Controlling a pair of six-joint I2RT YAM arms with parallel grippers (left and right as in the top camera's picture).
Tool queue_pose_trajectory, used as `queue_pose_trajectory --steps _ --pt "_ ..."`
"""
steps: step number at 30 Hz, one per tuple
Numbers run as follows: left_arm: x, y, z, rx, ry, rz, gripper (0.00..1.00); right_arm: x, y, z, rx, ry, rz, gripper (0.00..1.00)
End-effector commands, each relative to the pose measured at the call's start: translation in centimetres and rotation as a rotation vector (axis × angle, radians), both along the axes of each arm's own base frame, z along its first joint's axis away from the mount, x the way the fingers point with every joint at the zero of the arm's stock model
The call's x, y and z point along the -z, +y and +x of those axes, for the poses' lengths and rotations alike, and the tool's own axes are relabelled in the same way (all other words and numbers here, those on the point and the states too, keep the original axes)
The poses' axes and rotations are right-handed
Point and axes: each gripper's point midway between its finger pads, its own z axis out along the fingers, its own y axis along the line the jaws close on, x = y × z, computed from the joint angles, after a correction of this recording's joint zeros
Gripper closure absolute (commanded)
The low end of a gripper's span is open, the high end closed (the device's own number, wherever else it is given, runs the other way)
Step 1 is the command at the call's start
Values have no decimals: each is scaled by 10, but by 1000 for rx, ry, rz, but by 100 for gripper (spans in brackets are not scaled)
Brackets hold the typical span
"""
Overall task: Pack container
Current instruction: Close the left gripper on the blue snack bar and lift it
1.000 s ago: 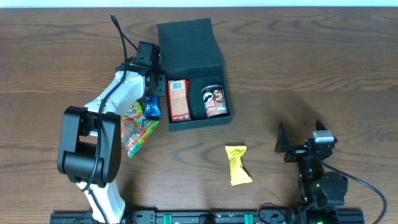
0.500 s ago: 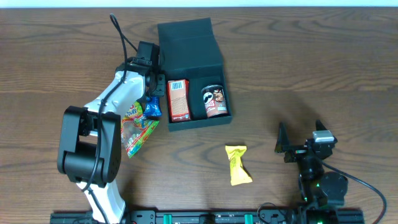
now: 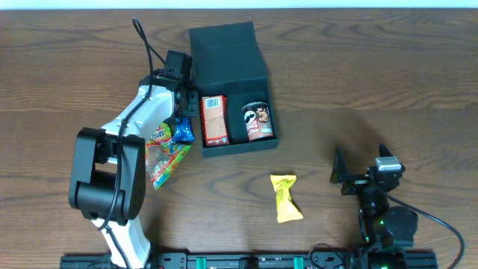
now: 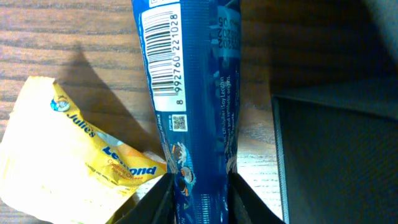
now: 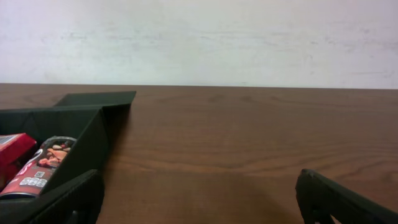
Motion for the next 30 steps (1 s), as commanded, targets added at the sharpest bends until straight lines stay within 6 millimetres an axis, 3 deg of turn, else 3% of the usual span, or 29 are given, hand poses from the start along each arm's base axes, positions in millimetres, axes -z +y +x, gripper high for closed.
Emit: queue_pose_trajectory --steps 1,18,19,21,26,30 --pt "6 5 -9 -9 32 34 75 2 -4 0 17 4 -11 1" --pt "-74 7 -15 -35 -101 -1 78 2 -4 0 17 4 -11 1" --pt "-75 8 -16 -35 -101 1 76 2 -4 0 17 4 -11 1" --pt "-74 8 -16 -36 -97 2 61 2 -4 0 17 4 -11 1" --pt "-58 4 -18 -24 -58 13 43 2 -4 0 17 4 -11 1" --pt "-33 2 -16 -28 -13 21 41 2 -4 0 17 4 -11 1"
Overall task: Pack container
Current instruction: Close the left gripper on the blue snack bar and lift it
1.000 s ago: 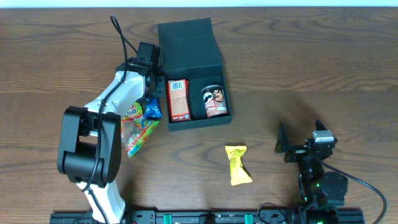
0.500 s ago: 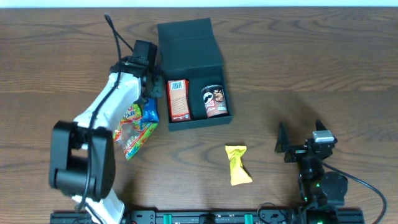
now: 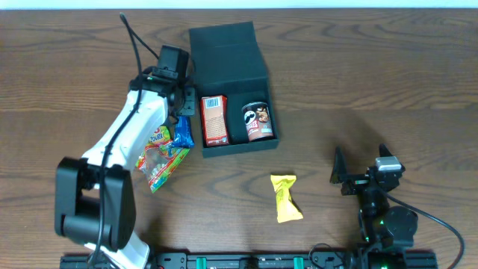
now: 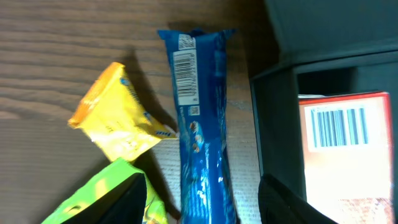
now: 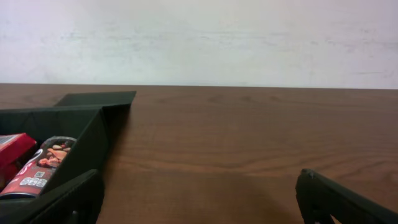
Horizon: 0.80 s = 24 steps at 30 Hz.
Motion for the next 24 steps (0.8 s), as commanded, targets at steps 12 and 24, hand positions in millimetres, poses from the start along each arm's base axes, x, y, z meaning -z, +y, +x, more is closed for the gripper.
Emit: queue_pose_trajectory --steps 12,24 --pt "48 -2 1 -21 62 32 44 2 -4 0 16 4 -11 1" --pt "71 1 -9 -22 64 32 59 2 -4 0 16 4 -11 1"
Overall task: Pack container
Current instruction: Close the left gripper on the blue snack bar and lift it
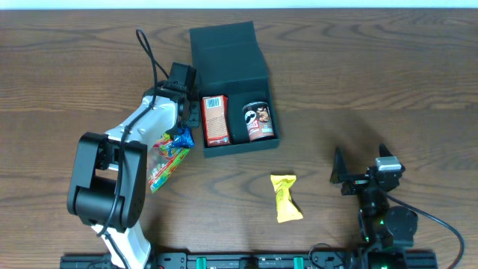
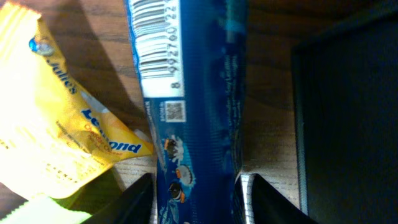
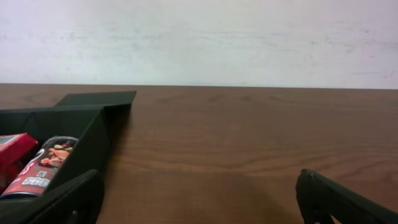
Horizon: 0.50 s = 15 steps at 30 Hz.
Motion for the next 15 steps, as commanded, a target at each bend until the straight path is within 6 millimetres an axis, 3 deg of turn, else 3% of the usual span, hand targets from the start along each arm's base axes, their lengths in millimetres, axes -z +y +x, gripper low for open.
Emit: queue_pose_trajectory --steps 1,8,15 --pt "2 1 0 -4 -1 5 60 2 -4 0 16 4 -11 1" --pt "2 0 2 -4 -12 2 73 2 -4 0 16 4 -11 1" --pt "0 0 3 -17 -17 -3 77 2 -4 0 16 4 -11 1"
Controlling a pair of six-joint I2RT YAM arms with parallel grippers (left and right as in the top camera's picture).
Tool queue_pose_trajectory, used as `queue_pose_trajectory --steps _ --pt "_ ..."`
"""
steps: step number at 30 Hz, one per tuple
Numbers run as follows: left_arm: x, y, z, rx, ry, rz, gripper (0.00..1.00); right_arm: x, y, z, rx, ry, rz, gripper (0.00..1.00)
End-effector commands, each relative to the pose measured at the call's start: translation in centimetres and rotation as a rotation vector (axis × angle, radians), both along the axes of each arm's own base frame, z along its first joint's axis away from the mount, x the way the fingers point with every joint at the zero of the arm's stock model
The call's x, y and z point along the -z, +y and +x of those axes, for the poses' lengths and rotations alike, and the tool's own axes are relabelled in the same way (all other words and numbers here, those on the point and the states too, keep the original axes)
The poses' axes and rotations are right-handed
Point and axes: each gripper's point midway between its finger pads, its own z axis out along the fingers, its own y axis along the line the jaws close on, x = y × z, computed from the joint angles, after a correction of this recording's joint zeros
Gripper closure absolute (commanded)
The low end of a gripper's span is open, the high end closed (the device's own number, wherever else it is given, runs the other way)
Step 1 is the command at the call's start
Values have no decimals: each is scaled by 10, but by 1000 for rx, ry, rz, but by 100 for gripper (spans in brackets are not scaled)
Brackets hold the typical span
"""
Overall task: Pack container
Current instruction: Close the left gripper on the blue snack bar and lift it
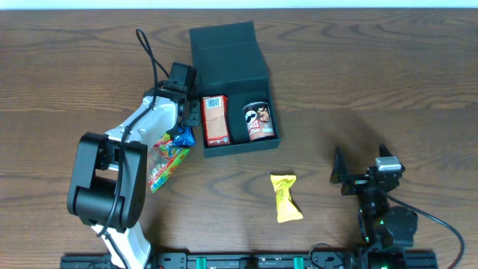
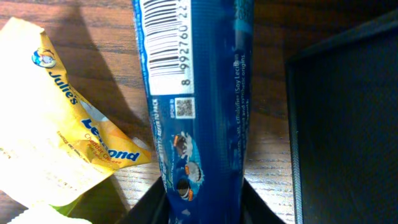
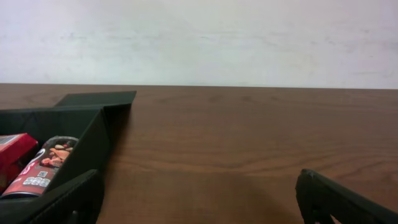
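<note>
An open black box holds a red carton and a Pringles can. Just left of the box, a blue Oreo packet lies on the table. My left gripper is shut on its lower end, and both fingers press its sides. In the overhead view the left gripper sits against the box's left wall. My right gripper stands wide open near the front right, holding nothing. A yellow packet lies between it and the box.
A yellow Julie's lemon packet lies left of the blue one. A green gummy bag partly covers it. The box's raised wall is close on the right of my left gripper. The box's lid lies open behind.
My left fingers stood a little apart either side of the blue packet and now press against it. The packet still lies beside the box. The right arm has not moved.
First my left gripper pinched the blue packet on the table beside the box. Then it was open and higher, with the packet lying free below. After that it was low around the packet again, and now it is shut on it. The right gripper stayed open throughout.
</note>
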Motion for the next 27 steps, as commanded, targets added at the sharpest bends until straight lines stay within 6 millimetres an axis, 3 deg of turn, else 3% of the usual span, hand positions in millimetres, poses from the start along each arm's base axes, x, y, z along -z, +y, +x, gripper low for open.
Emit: queue_pose_trajectory --steps 1,15,27 --pt "0 1 0 -22 0 -1 77 2 -4 0 17 4 -11 1" --pt "-11 1 0 -25 -19 -7 82 2 -4 0 17 4 -11 1" --pt "-51 -1 -4 -19 -83 -28 88 2 -4 0 17 4 -11 1"
